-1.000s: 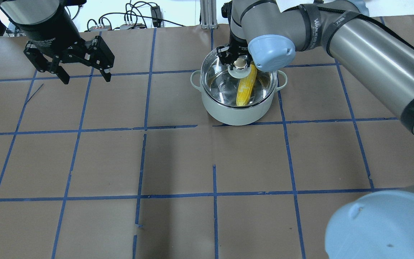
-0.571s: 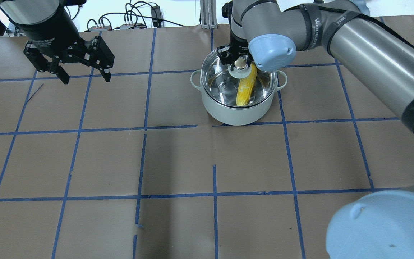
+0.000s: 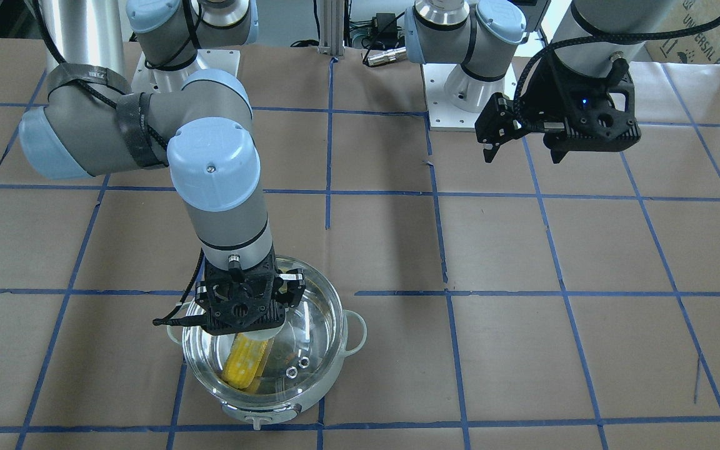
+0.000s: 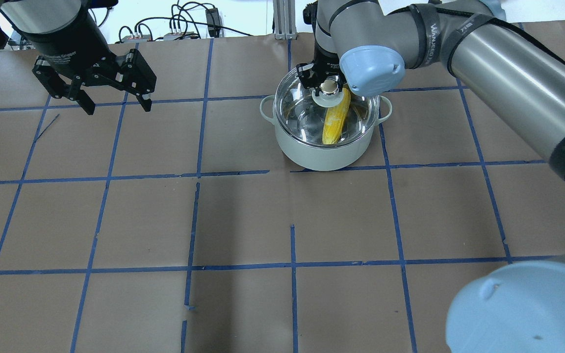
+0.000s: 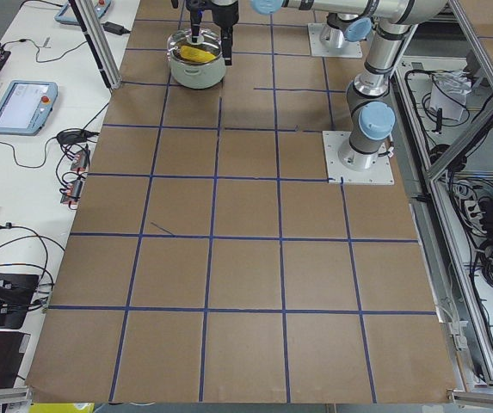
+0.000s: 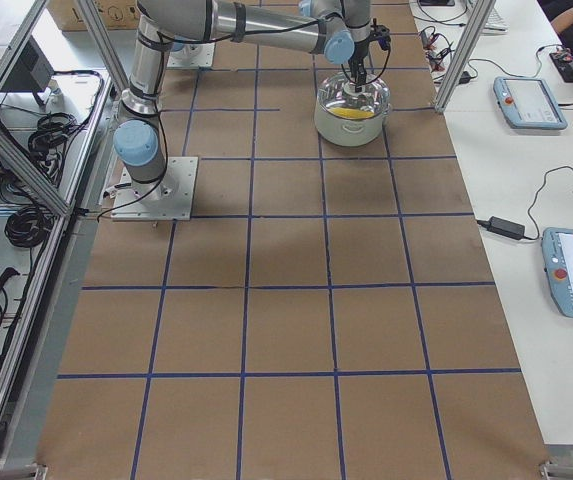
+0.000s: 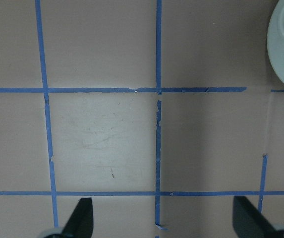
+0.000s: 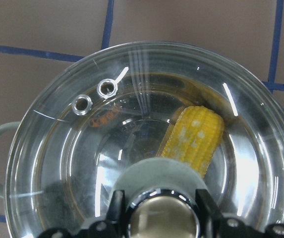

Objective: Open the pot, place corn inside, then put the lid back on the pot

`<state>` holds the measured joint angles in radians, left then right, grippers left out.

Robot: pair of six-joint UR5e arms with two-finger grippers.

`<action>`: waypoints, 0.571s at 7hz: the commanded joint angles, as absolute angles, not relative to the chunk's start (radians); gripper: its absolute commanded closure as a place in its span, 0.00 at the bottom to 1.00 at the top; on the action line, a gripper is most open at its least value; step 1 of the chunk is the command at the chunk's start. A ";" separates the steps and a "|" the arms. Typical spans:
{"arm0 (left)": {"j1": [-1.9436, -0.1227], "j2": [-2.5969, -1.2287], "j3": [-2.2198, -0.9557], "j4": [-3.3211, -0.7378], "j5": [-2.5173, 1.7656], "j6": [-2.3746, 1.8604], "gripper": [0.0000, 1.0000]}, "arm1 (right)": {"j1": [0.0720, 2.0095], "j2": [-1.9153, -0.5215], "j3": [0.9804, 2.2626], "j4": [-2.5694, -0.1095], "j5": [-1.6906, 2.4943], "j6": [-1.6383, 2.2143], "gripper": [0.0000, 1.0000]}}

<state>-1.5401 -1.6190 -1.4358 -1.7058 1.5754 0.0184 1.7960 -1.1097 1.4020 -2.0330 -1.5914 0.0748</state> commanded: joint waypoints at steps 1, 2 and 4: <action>-1.540 -1.620 -1.436 -1.706 1.575 0.018 0.00 | 1.789 -1.101 1.401 -2.026 -1.588 0.071 0.14; -1.540 -1.618 -1.436 -1.706 1.575 0.018 0.00 | 1.789 -1.104 1.402 -2.026 -1.588 0.055 0.12; -1.540 -1.617 -1.436 -1.706 1.575 0.018 0.00 | 1.789 -1.109 1.399 -2.028 -1.586 0.052 0.10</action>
